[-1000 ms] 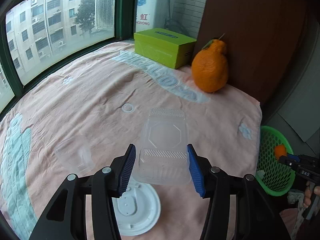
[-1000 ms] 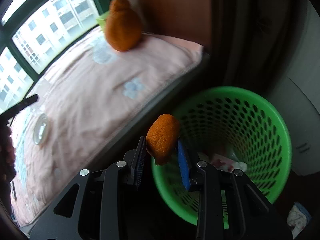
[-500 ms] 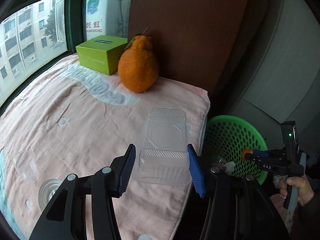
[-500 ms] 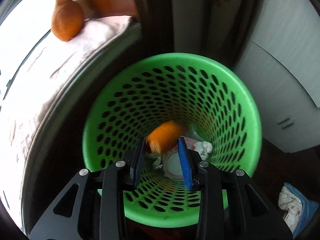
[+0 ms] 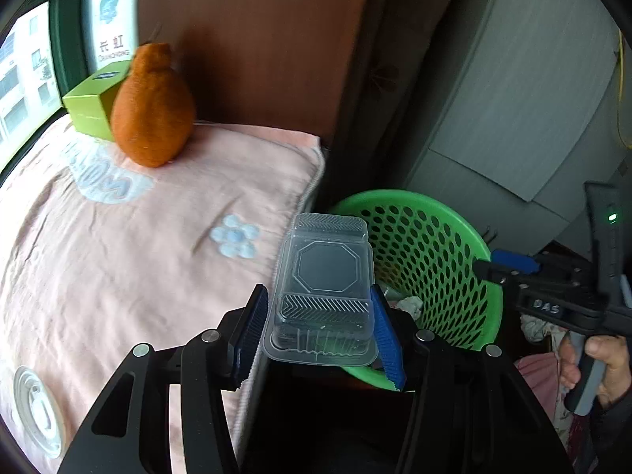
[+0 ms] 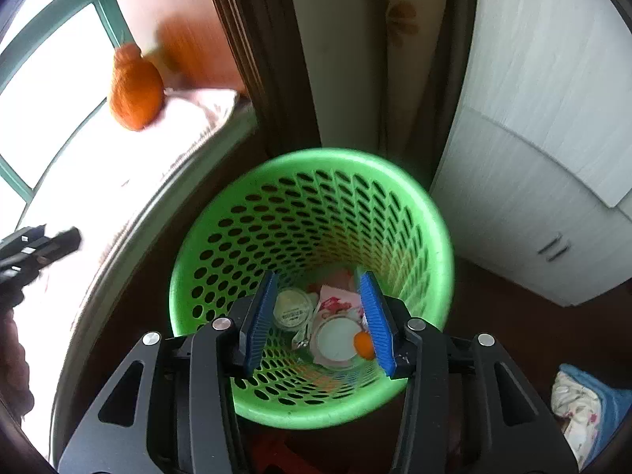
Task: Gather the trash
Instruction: 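Drop the orange piece into the basket with the right gripper while the left gripper drops the clamshell box, then move both grippers back over the table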
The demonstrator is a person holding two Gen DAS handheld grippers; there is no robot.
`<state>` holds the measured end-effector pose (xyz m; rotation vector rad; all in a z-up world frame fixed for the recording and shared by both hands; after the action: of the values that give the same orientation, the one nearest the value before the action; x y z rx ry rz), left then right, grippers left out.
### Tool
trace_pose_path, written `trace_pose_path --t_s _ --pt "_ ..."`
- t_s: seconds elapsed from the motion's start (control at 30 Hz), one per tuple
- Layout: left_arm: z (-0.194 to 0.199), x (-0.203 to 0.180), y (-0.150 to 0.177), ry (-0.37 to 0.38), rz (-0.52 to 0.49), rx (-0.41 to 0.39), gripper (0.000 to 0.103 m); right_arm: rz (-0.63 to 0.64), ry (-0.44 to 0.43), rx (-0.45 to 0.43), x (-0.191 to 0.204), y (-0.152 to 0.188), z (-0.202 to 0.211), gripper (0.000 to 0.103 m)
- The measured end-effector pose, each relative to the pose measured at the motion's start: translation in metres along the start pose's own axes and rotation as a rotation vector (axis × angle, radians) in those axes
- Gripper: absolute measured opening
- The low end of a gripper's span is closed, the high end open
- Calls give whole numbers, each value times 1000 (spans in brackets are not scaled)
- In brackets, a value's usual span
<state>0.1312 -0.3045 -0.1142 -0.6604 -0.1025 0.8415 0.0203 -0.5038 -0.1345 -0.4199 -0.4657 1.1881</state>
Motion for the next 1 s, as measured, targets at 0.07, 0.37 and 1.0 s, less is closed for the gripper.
trace_pose_path --t_s 0.07,0.37,1.0 --pt "-10 -12 1 9 -15 17 50 -3 -1 -21 -3 0 10 52" --pt "-43 -54 1 12 -90 77 50 -30 -8 -71 -19 4 32 58" --pt "-56 -80 -5 46 -70 91 67 -50 -15 -82 -26 17 38 60"
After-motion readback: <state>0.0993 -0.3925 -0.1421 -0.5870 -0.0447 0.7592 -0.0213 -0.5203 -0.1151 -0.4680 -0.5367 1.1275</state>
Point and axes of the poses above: each gripper's, at about its wrist camera, not at the fingertips, and z roughly against the way its jaws point, x to its left, y to its underside, the point moved 4 cm from there along -z, roughly the way its jaws point, and after that the axes turned 2 degrees about z, right-handed, at the moved point
